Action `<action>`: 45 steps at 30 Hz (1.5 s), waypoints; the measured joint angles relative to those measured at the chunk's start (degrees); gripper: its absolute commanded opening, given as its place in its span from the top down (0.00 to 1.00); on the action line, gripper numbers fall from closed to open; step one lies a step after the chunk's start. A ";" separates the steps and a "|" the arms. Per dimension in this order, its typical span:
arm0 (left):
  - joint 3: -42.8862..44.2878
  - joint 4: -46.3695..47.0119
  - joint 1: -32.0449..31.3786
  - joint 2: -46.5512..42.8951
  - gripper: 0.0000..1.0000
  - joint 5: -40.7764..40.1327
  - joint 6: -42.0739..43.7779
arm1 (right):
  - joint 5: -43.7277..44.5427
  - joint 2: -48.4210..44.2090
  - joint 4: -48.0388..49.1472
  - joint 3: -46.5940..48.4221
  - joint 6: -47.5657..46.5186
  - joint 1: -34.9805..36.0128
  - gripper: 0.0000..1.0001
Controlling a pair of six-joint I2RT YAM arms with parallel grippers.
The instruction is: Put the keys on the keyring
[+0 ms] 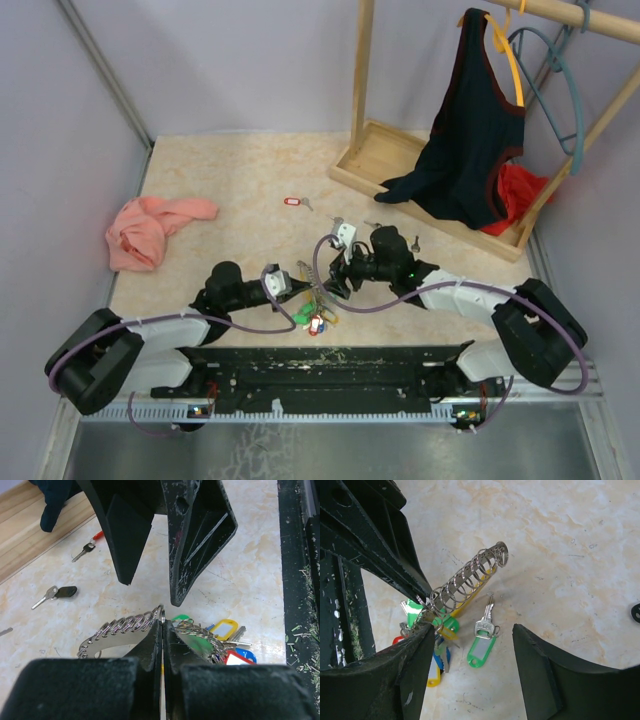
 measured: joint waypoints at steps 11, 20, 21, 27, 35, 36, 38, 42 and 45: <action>0.00 0.15 0.02 0.57 1.00 3.48 0.02 | -0.59 4.22 0.66 2.93 0.11 0.39 0.37; 0.02 -0.22 0.24 0.68 1.00 5.11 0.17 | 7.61 6.84 -3.50 11.41 3.02 0.35 0.38; 0.02 -0.26 0.24 0.44 1.00 4.98 0.20 | 8.35 6.78 -3.80 11.54 3.08 0.33 0.38; 0.02 -1.33 0.26 -0.66 1.00 3.28 0.15 | 9.27 2.67 -6.27 7.98 1.66 0.35 0.39; 0.55 -4.28 0.28 -2.25 1.00 2.34 0.20 | 2.75 -3.30 -7.32 4.76 -3.91 0.35 0.41; 0.76 -4.90 0.28 -2.47 1.00 2.27 0.17 | 1.55 -3.34 -7.10 4.59 -4.59 0.42 0.42; 1.07 -5.64 0.33 -2.69 1.00 2.12 0.17 | -0.48 -3.34 -7.43 4.48 -5.84 0.83 0.45; 1.44 -6.84 0.39 -2.80 1.00 1.68 0.13 | -3.06 -3.32 -7.91 4.46 -8.26 2.82 0.53; 1.86 -7.93 0.52 -3.19 1.00 1.27 -0.04 | -4.85 -2.60 -8.37 4.46 -9.55 3.93 0.62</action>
